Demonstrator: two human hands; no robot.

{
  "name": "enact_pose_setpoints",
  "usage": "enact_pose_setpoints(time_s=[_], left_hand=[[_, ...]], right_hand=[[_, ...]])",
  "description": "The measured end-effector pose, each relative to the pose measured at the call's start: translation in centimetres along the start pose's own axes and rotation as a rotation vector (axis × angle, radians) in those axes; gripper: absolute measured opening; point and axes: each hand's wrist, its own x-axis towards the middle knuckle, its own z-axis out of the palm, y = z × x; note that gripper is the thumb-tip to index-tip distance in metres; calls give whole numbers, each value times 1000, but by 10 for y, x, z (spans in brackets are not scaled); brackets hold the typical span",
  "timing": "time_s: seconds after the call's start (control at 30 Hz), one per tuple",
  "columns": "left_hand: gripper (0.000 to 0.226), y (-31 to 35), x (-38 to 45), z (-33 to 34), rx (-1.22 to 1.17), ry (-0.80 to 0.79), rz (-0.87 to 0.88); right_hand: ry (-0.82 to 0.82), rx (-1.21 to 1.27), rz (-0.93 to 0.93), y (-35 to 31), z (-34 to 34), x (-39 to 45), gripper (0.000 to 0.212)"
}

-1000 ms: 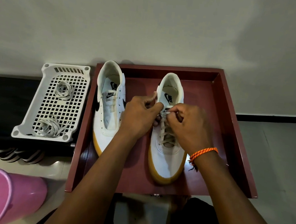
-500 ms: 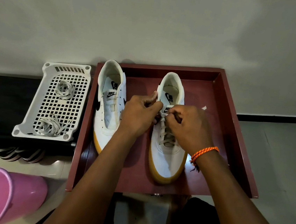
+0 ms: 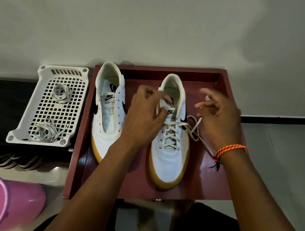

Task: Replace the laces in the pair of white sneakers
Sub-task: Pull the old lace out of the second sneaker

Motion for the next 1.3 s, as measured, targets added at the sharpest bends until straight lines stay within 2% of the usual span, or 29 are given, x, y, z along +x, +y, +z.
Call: enact_pose_setpoints(time_s=[0.1, 0.2, 0.27, 0.37, 0.5, 0.57, 0.6, 0.67, 0.7, 0.8, 0.83, 0.93, 1.03, 1.1, 1.17, 1.23, 1.3], left_hand=[[29, 0, -8, 6, 236, -109, 99], [22, 1, -6, 7, 85, -118, 78], [26, 7, 0, 0, -192, -104, -17], [38, 21, 1, -15, -755, -170, -167], [53, 34, 2, -33, -1322, -146, -212], [44, 27, 5, -39, -1563, -81, -261], [39, 24, 6, -42, -1599, -42, -292], [32, 16, 9, -43, -1489, 45, -384], [28, 14, 10, -42, -1344, 75, -416], [15, 20, 3, -33, -714, 48, -303], [16, 24, 0, -28, -612, -19, -242], [32, 29, -6, -16, -606, -199, -141], [36, 27, -3, -14, -664, -234, -173], [30, 27, -2, -17, -669, -196, -209], [21, 24, -1, -18, -618, -109, -248], [11, 13, 2, -16, -492, 48, -308], [10, -1, 4, -12, -272, 163, -325]], right_hand=[[-252, -105, -82, -4, 3, -8, 45], [-322, -183, -176, -5, 6, -14, 32], [-317, -216, -212, -4, 6, -14, 33], [-304, -205, -245, -3, 8, -13, 39], [-213, -186, -242, -3, 10, -9, 11], [-141, -183, -206, 0, 6, -5, 5], [-90, -189, -179, 2, 3, -2, 6], [9, -205, -119, 7, -2, 2, 9], [52, -219, -104, 7, -4, 4, 10], [123, -203, -168, 1, -5, 3, 16], [98, -130, -207, -3, -4, 2, 16], [-141, 145, -258, -17, 3, -6, 20], [-278, 359, -191, -22, 11, -12, 32], [-294, 476, -142, -23, 12, -12, 37], [-282, 479, -132, -22, 10, -11, 42], [-260, 402, -126, -19, 11, -10, 43], [-197, 166, -191, -11, 13, -10, 43]])
